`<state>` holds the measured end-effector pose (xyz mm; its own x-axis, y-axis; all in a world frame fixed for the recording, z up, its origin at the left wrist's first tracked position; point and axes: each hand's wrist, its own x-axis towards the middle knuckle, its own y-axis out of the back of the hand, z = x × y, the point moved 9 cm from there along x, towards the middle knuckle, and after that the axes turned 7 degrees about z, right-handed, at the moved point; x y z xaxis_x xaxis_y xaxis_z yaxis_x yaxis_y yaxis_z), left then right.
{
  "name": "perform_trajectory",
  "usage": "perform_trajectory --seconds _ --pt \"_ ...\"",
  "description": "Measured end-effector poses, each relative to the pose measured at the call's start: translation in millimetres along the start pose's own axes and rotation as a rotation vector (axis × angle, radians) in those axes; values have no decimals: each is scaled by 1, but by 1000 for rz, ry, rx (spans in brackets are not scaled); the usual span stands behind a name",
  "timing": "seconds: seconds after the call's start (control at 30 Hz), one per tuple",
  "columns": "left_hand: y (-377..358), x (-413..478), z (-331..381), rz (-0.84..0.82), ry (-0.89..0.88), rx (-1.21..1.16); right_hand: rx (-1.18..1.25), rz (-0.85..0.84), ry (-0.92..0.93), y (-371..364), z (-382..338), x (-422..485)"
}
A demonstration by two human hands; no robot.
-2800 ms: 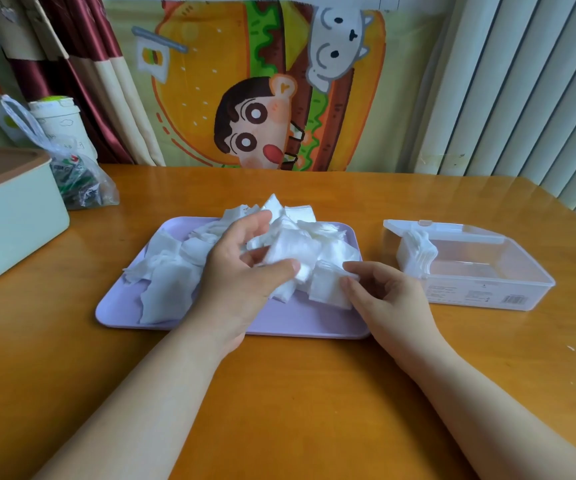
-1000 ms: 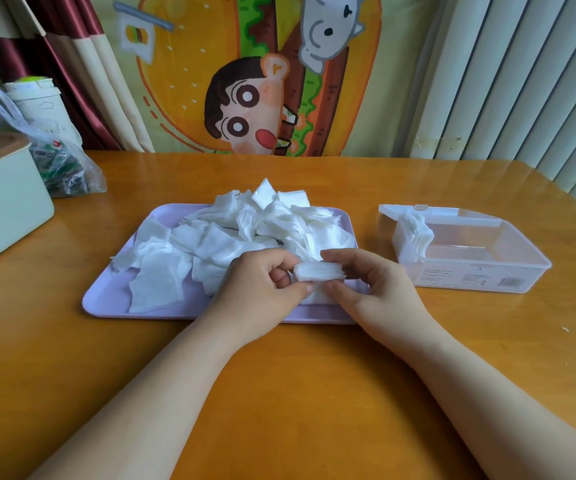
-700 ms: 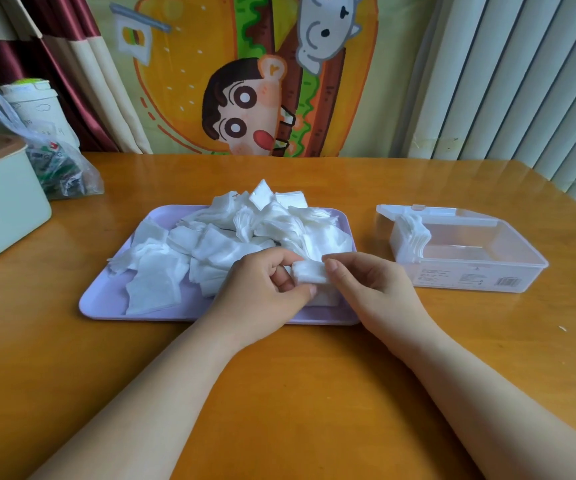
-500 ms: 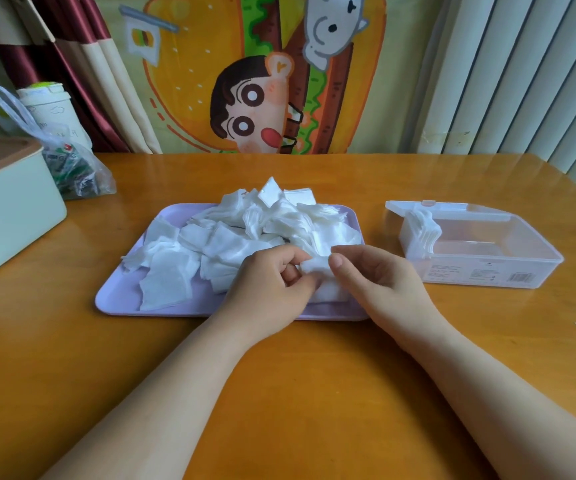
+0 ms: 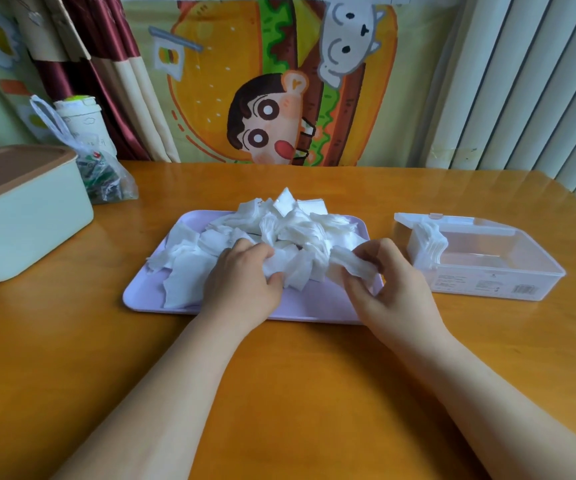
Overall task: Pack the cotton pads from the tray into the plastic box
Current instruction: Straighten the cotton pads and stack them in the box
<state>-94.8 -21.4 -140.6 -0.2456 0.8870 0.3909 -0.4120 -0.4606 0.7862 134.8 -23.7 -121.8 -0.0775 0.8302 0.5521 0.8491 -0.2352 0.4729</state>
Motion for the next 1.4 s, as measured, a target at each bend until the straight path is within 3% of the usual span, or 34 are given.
perform_trajectory --seconds 0.23,0.43,0.83,0.93,1.07,1.17,1.4 --pt "-3 -1 9 -26 -68 -55 12 -88 -190 -22 11 11" --pt "-5 -1 23 4 -109 -50 237 -62 -313 -32 18 16" --pt "1 -2 15 70 40 -278 272 74 -217 -19 20 9" --pt "4 -2 18 66 122 -557 289 68 -224 -17 24 9" --pt "-6 -8 24 -90 242 -836 362 93 -318 -14 38 11" --pt "-13 -12 26 -171 248 -862 430 76 -378 -19 42 11" --pt "-14 -9 18 -152 291 -886 486 62 -410 -21 41 10"
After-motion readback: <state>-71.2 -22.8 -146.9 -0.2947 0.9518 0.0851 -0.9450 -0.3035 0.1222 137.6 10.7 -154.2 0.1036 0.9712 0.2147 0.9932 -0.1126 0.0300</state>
